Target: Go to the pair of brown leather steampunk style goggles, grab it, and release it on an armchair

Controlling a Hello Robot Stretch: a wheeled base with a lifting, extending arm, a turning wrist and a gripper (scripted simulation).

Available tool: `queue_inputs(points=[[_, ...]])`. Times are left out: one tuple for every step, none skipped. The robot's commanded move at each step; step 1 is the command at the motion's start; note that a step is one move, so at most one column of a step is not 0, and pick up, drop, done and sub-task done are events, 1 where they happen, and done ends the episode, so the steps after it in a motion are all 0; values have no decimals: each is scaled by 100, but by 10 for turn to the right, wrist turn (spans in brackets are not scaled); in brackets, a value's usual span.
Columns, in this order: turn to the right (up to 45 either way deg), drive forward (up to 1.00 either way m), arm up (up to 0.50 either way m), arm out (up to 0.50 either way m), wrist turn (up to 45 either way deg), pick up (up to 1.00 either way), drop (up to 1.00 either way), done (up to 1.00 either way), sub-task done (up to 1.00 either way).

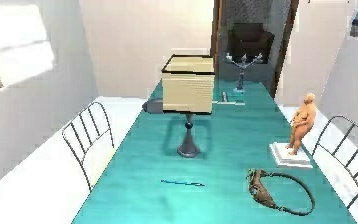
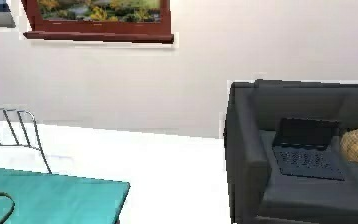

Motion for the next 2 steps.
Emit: queue_inputs(points=[[-450,0,0,0,0,0,0,0,0],[-120,0,0,0,0,0,0,0,0]])
